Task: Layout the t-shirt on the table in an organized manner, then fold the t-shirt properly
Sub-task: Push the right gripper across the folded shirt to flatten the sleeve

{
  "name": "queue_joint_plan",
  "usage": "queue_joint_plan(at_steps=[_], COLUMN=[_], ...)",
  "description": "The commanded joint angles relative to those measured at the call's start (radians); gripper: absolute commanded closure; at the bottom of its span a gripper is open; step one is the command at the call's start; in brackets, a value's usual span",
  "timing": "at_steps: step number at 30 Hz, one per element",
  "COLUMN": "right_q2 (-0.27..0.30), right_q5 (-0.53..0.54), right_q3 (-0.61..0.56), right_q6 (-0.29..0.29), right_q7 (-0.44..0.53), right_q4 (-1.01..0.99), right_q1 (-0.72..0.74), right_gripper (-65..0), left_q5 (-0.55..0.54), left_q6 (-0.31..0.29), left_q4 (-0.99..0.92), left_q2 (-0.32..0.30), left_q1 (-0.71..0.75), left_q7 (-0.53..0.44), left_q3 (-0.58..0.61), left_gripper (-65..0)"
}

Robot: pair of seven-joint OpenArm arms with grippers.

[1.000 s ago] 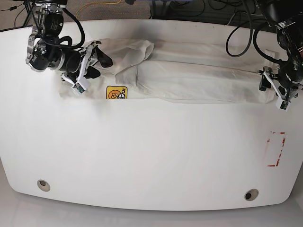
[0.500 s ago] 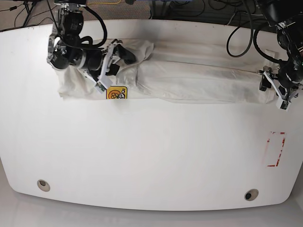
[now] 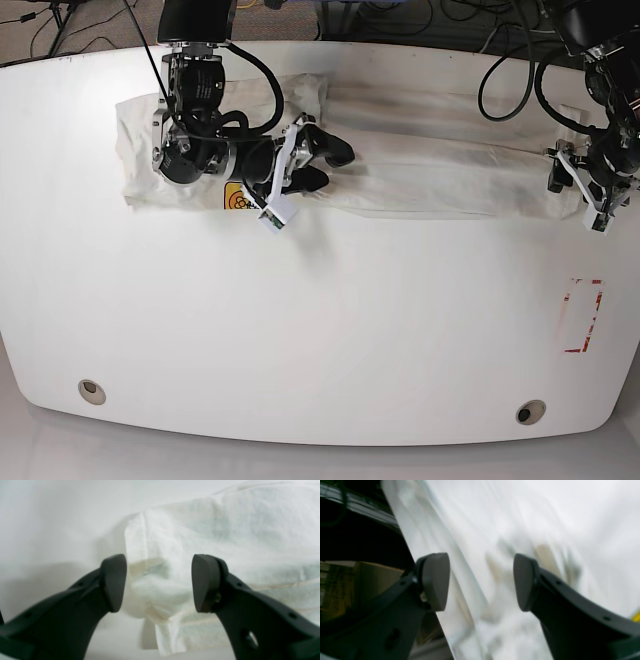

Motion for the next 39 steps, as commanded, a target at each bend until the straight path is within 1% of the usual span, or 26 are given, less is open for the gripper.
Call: queue_joint_plan(at_steps=[1,8,9,13,15,18,20,22,23,25,27,29,31,34,36,39], right_q2=[0.014,0.106,0.127,0.178,0.206,0.235,0.246,0.252,0.256,0.284,0.301,0.321,0.339,0.356,0.355,0.35], right_q5=[0.017,0.017,0.017,0.017,0.017,0.014,0.014,0.014,0.014,0.014,0.014,0.012,0.006,-0.054,-0.133,-0.252], right_q3=[0.008,0.097,0.113,0.152,0.166,0.196,0.222,0.244,0.252,0.265,0.265,0.265,0.261,0.235,0.216,0.21], right_q6=[0.002,0.002,0.002,0.002,0.002,0.002,0.002,0.002,0.002,0.002,0.002,0.002,0.002,0.002,0.002,0.002], right_q7=[0.019,0.022,0.022,0.022,0.022,0.024,0.024,0.024,0.024,0.027,0.042,0.08,0.131,0.198,0.241,0.3], right_q4=[0.02,0.054,0.066,0.088,0.091,0.111,0.117,0.118,0.118,0.115,0.115,0.115,0.115,0.114,0.114,0.111], right_q1=[0.016,0.016,0.013,-0.001,-0.024,-0.051,-0.074,-0.096,-0.103,-0.125,-0.145,-0.171,-0.197,-0.226,-0.24,-0.245], right_gripper=[-38.7,-38.5,-38.5,-37.7,-34.6,-26.0,-19.2,-14.0,-12.4,-8.6,-7.9,-7.9,-7.9,-7.9,-7.9,-7.9], left_q5=[-0.01,-0.014,-0.014,-0.009,-0.009,-0.007,-0.007,-0.007,-0.007,-0.006,-0.006,-0.006,-0.006,-0.006,-0.006,-0.006], left_q6=[-0.001,-0.001,-0.001,-0.001,-0.001,-0.001,-0.001,-0.001,-0.001,-0.001,-0.001,-0.001,-0.001,-0.001,-0.001,-0.001], left_q4=[0.017,0.065,0.086,0.146,0.167,0.193,0.2,0.198,0.196,0.187,0.164,0.131,0.094,0.038,0.006,-0.04], left_q2=[-0.017,-0.017,-0.017,-0.017,-0.017,-0.017,-0.016,-0.016,-0.016,-0.016,-0.016,-0.016,-0.017,-0.019,-0.019,-0.019], left_q1=[-0.015,-0.013,-0.013,-0.01,-0.009,-0.004,0.01,0.016,0.016,0.025,0.039,0.05,0.054,0.094,0.114,0.116], left_q7=[-0.016,-0.016,-0.016,-0.016,-0.016,-0.016,-0.018,-0.018,-0.018,-0.018,-0.019,-0.031,-0.065,-0.142,-0.186,-0.211], left_q3=[-0.006,-0.002,0.007,0.056,0.083,0.096,0.097,0.099,0.099,0.099,0.099,0.097,0.096,0.096,0.099,0.103], left_gripper=[-38.5,-38.5,-38.5,-38.5,-38.3,-37.5,-33.6,-28.3,-26.8,-22.2,-19.3,-16.9,-15.0,-13.5,-13.8,-13.8])
